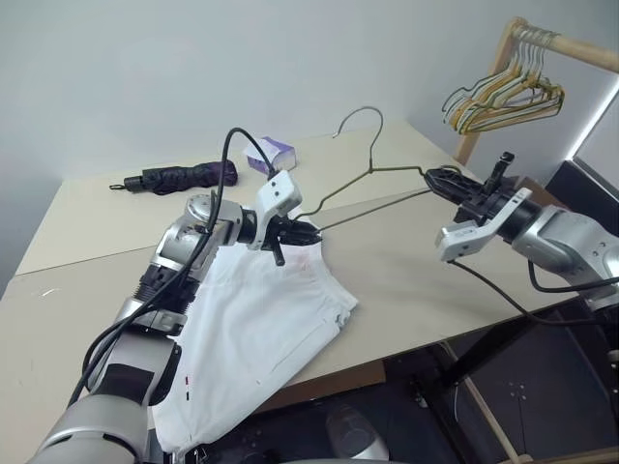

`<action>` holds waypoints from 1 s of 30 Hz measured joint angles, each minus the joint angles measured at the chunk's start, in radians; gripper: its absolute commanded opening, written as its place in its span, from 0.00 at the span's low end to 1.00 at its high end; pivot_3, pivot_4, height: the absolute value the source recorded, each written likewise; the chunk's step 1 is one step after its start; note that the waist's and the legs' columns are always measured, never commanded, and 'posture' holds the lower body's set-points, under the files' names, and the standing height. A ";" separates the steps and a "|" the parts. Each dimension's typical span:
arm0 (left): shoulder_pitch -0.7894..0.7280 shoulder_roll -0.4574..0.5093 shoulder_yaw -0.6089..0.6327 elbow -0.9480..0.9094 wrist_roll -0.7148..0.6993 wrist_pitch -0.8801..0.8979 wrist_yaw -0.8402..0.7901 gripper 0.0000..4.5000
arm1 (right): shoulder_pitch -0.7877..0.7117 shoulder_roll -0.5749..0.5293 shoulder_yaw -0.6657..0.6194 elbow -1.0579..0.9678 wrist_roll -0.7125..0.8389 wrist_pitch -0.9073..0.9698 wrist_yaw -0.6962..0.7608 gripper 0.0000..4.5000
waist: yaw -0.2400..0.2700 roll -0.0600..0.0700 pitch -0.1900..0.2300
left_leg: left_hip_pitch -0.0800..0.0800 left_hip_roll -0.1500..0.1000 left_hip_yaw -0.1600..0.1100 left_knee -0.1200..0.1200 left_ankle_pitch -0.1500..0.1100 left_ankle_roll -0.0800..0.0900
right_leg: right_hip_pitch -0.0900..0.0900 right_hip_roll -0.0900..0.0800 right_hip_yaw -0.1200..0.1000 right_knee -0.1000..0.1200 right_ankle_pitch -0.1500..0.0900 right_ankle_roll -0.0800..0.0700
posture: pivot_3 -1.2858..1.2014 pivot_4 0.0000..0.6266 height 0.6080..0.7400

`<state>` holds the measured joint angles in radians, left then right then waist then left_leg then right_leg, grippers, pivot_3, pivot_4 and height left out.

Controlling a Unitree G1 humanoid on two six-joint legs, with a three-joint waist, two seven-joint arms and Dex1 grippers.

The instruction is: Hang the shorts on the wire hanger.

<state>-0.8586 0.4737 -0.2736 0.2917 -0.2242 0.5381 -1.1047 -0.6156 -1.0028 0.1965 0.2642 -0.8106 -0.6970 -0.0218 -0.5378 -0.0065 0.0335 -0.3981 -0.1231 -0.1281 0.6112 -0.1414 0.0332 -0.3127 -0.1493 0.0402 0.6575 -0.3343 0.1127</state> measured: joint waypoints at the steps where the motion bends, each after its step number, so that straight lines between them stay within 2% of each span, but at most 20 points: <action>1: 0.000 0.000 0.001 0.000 0.000 0.000 -0.001 0.00 | 0.000 0.000 0.000 -0.001 0.001 0.000 0.001 0.00 | 0.000 0.000 0.000 | 0.000 0.000 0.000 0.000 0.000 0.000 | 0.000 0.000 0.000 0.000 0.000 0.000 | 0.32 0.00 1.00; 8: 0.002 0.010 0.004 -0.002 0.004 -0.006 -0.022 0.00 | 0.002 0.002 -0.003 -0.013 0.032 0.001 0.042 0.00 | 0.000 0.000 0.000 | 0.000 0.000 0.000 0.000 0.000 0.000 | 0.000 0.000 0.000 0.000 0.000 0.000 | 0.32 0.00 1.00; 9: 0.003 0.016 0.004 -0.005 0.005 -0.008 -0.030 0.00 | 0.005 0.002 -0.003 -0.017 0.058 -0.003 0.063 0.11 | 0.000 0.000 0.000 | 0.000 0.000 0.000 0.000 0.000 0.000 | 0.000 0.000 0.000 0.000 0.000 0.000 | 0.32 0.00 1.00; 14: 0.017 0.048 0.001 -0.021 0.023 -0.008 -0.064 0.00 | 0.083 -0.008 -0.008 -0.088 0.319 -0.028 0.267 0.46 | 0.002 -0.001 0.000 | 0.000 0.000 0.000 0.001 -0.001 0.001 | 0.002 0.000 -0.001 -0.001 0.000 0.000 | 0.33 0.00 1.00; 18: 0.023 0.061 -0.006 -0.021 0.045 -0.005 -0.061 0.00 | 0.177 -0.055 -0.019 -0.206 0.566 0.050 0.474 0.75 | 0.004 -0.002 0.001 | 0.000 0.000 0.000 0.003 -0.001 0.002 | 0.003 0.000 -0.001 -0.001 0.000 0.000 | 0.33 0.00 1.00; 21: 0.023 0.074 -0.013 -0.027 0.064 0.012 -0.060 0.00 | 0.259 -0.112 -0.054 -0.366 0.845 0.269 0.664 0.96 | 0.003 -0.003 0.001 | -0.001 0.001 0.000 0.003 -0.002 0.002 | 0.002 0.000 -0.002 -0.001 0.000 0.001 | 0.33 0.00 1.00; 24: 0.033 0.099 -0.025 -0.044 0.072 0.012 -0.073 0.00 | 0.248 -0.220 -0.114 -0.511 1.258 0.701 0.863 0.99 | 0.002 -0.003 0.002 | -0.002 0.002 0.001 0.003 -0.002 0.002 | 0.001 -0.001 -0.001 -0.001 0.000 0.000 | 0.33 0.00 1.00; 25: 0.034 0.106 -0.027 -0.046 0.075 0.012 -0.079 0.00 | 0.218 -0.238 -0.130 -0.521 1.329 0.792 0.899 0.99 | 0.001 -0.003 0.002 | -0.002 0.003 0.001 0.003 -0.004 -0.001 | 0.001 -0.001 -0.002 -0.001 0.000 0.000 | 0.33 0.00 1.00; 27: 0.036 0.122 -0.035 -0.062 0.080 0.012 -0.097 0.00 | 0.119 -0.270 -0.143 -0.526 1.426 0.976 0.979 0.99 | 0.004 -0.003 0.002 | -0.002 0.004 0.000 0.002 -0.005 -0.003 | -0.001 -0.001 -0.002 -0.001 0.000 0.000 | 0.33 0.00 1.00; 30: 0.039 0.148 -0.051 -0.087 0.087 0.004 -0.133 0.00 | -0.020 -0.263 -0.076 -0.501 1.412 1.151 1.057 0.99 | 0.007 -0.003 0.002 | -0.004 0.004 0.000 0.002 -0.006 -0.005 | -0.006 -0.002 -0.001 -0.001 0.000 0.000 | 0.33 0.00 1.00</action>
<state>-0.8196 0.6221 -0.3250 0.2044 -0.1371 0.5425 -1.2377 -0.6353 -1.2657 0.1206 -0.2364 0.6010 0.4538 1.0351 -0.5306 -0.0098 0.0350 -0.4018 -0.1190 -0.1280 0.6130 -0.1477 0.0284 -0.3191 -0.1511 0.0394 0.6562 -0.3345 0.1130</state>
